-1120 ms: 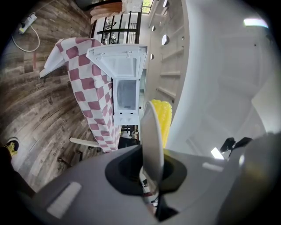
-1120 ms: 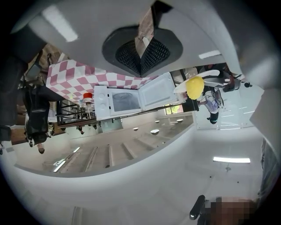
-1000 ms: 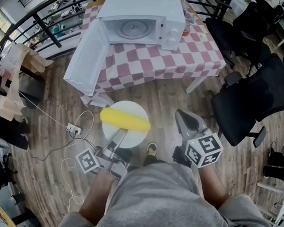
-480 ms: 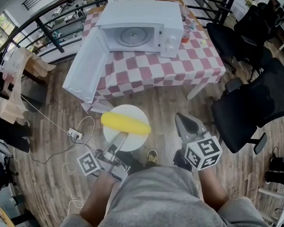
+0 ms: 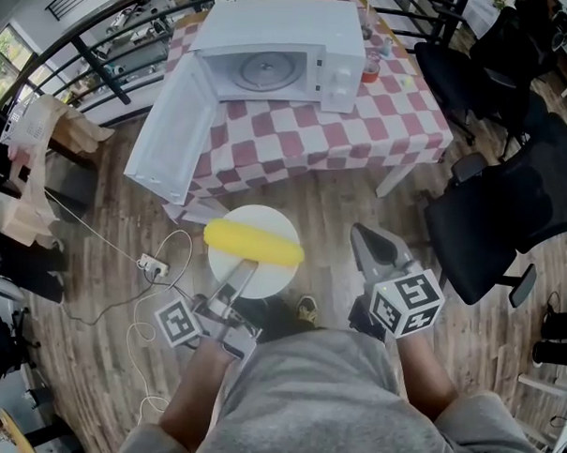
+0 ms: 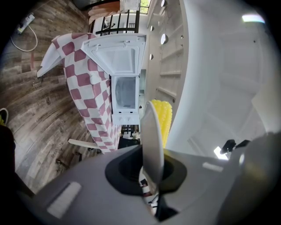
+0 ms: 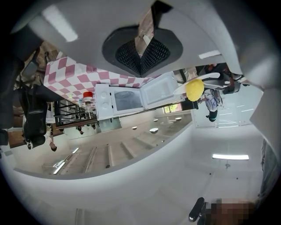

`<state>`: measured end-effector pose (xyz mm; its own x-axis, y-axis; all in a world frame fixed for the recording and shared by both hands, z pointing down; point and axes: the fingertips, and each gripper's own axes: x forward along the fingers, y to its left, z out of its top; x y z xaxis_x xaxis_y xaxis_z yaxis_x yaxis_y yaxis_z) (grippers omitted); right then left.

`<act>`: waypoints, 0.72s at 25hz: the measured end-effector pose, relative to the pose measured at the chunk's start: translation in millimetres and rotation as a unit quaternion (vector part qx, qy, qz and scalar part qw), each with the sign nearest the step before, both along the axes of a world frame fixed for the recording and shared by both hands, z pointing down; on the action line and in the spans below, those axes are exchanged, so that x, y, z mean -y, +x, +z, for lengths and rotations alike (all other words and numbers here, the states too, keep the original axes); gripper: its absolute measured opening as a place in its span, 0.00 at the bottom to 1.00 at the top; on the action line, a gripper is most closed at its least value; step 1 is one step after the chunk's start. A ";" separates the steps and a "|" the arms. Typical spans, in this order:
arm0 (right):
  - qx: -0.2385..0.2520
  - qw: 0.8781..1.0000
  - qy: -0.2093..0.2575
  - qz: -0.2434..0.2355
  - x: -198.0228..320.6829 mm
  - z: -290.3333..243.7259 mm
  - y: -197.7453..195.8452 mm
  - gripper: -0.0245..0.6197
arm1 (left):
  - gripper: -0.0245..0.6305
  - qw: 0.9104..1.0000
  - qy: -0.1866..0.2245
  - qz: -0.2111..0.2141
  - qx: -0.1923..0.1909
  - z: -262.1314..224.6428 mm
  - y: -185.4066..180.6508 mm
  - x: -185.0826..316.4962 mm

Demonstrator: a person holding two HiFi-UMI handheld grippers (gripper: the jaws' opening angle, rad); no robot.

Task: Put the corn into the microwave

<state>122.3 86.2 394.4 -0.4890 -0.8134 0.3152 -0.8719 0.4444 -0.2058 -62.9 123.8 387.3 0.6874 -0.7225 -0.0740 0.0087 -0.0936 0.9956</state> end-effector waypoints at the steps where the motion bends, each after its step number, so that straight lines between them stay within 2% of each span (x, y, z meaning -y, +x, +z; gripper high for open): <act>1: -0.001 1.000 0.000 0.000 -0.4 0.2 -0.4 0.04 | 0.06 1.000 0.000 0.000 -0.001 -0.7 0.4 0.1; 18: -0.010 1.000 -0.003 0.016 14.5 3.3 9.1 0.04 | 0.06 1.000 -0.004 0.014 -0.001 7.4 7.7 25.4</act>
